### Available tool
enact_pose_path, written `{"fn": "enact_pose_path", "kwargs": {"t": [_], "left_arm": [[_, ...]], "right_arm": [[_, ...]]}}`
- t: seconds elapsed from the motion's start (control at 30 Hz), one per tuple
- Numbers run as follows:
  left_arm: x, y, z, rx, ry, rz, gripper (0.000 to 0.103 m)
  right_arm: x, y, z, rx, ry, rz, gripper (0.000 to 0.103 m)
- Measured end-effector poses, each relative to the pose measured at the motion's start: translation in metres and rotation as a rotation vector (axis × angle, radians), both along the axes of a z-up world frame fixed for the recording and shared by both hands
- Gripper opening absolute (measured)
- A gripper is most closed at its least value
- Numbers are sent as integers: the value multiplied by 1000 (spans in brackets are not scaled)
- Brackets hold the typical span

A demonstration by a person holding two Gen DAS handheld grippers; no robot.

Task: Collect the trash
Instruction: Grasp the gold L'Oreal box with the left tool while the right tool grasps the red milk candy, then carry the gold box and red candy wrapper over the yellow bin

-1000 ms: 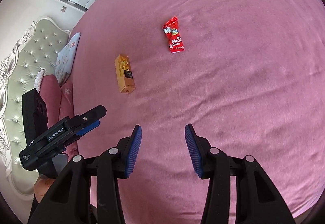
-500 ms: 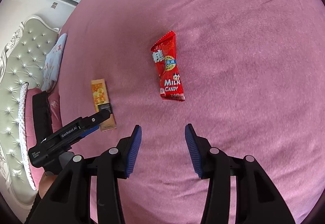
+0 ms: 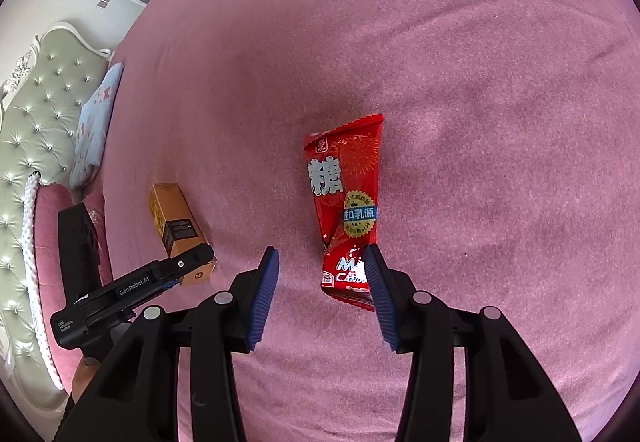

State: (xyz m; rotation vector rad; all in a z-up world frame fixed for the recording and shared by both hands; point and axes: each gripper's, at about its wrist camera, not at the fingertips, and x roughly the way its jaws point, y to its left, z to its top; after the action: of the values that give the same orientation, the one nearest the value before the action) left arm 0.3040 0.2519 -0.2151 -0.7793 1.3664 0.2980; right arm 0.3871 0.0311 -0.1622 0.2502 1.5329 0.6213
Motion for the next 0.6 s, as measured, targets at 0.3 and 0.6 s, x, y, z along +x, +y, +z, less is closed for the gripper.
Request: {"fn": "enact_pose_path", "kwargs": {"t": [0.3, 0.6], "left_arm": [[-12, 21, -9, -73, -14, 93, 46], [-51, 37, -3, -114, -62, 174, 39]], "right_arm": [[11, 5, -11, -33, 10, -19, 45], [0, 17, -3, -55, -56, 36, 23]]}}
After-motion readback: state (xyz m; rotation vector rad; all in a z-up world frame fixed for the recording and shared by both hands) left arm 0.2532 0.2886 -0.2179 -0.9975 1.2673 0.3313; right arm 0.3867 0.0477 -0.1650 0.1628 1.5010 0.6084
